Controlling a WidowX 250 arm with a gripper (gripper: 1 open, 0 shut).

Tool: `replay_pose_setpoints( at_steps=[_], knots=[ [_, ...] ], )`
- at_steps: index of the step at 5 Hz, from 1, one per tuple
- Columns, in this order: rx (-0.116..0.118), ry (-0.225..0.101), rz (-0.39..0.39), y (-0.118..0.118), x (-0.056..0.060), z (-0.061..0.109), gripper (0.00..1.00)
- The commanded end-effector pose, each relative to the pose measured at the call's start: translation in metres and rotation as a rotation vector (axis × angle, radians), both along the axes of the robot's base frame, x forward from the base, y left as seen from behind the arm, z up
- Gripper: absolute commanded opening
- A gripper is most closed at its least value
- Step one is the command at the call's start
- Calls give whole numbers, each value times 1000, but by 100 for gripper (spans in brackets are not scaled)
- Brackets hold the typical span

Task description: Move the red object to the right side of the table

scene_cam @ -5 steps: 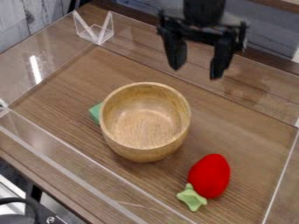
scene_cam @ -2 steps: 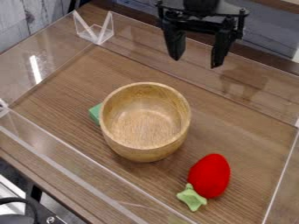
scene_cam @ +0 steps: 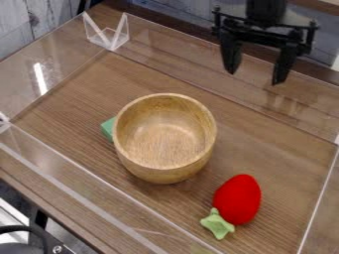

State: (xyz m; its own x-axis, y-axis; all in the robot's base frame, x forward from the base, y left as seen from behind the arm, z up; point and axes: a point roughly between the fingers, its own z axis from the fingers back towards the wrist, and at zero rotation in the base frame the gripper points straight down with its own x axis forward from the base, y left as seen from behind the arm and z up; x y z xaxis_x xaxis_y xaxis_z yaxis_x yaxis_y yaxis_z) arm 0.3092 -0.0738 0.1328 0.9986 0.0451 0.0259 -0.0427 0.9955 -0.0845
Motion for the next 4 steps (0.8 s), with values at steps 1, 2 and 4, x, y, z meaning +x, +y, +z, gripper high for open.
replay_pose_setpoints(
  at_steps=[1, 2, 4],
  knots=[
    [-13, -81, -93, -7, 23, 17, 100],
    [-11, -84, -135, -2, 32, 8, 100],
    [-6, -90, -110, 0, 45, -3, 100]
  ],
)
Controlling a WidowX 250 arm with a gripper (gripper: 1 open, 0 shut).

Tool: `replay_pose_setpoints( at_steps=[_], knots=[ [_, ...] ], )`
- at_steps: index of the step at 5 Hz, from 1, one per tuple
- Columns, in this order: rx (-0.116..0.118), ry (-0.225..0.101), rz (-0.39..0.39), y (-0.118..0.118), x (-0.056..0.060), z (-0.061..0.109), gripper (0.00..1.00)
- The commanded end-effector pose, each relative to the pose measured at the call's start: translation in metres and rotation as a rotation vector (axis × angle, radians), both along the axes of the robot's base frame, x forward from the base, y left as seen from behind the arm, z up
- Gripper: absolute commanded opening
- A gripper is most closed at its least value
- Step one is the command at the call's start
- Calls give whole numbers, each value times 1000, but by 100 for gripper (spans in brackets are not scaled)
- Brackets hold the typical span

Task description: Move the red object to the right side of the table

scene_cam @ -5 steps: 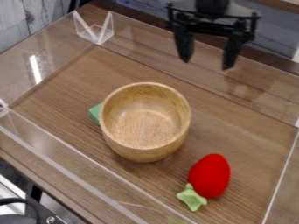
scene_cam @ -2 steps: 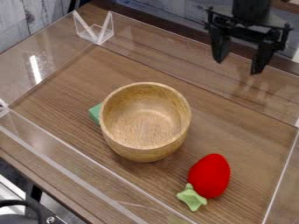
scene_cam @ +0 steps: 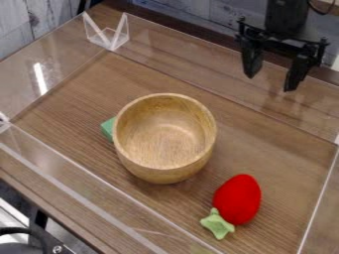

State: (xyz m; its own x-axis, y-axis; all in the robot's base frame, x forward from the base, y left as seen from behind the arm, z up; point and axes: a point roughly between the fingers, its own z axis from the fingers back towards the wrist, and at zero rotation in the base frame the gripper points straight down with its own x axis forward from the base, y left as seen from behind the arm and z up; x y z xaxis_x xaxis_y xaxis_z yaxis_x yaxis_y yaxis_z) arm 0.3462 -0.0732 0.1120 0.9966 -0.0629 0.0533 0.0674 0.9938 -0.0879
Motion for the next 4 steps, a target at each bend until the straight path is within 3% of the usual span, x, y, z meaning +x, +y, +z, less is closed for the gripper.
replay_pose_setpoints(
  at_steps=[1, 2, 4],
  knots=[
    [-2, -65, 68, -2, 10, 16, 0],
    [-1, -63, 104, 10, 10, 10, 100],
    [4, -76, 216, 37, 12, 17, 100]
  ],
)
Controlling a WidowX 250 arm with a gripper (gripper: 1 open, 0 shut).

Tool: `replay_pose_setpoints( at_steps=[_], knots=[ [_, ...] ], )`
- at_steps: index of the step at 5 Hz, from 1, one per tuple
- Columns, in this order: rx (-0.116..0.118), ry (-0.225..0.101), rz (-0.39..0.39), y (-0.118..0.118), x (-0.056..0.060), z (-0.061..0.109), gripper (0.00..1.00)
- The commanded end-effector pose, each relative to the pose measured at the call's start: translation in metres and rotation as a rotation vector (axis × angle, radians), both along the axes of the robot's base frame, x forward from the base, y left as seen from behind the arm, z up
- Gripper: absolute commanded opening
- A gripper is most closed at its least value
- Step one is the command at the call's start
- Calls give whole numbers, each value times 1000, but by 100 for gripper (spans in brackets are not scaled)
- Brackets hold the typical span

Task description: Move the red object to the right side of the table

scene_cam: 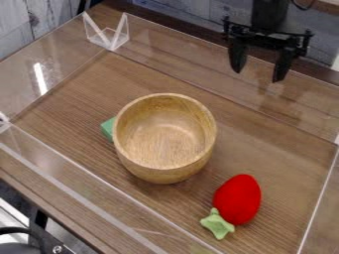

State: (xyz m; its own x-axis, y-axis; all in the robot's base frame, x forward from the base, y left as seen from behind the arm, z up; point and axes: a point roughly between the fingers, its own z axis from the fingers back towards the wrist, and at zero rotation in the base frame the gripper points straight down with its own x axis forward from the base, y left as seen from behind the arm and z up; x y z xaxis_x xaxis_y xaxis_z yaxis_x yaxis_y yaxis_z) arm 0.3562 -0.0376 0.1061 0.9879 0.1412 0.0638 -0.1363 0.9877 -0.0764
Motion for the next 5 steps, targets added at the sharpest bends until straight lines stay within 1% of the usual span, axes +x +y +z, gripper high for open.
replay_pose_setpoints(
  at_steps=[1, 2, 3, 4, 5],
  knots=[
    [7, -79, 38, 20, 7, 39, 100],
    [22, -110, 69, 47, 14, 55, 100],
    [44, -118, 94, 63, 14, 35, 100],
    [55, -99, 105, 59, 13, 7, 100],
    [63, -103, 108, 62, 14, -13, 100]
  ],
)
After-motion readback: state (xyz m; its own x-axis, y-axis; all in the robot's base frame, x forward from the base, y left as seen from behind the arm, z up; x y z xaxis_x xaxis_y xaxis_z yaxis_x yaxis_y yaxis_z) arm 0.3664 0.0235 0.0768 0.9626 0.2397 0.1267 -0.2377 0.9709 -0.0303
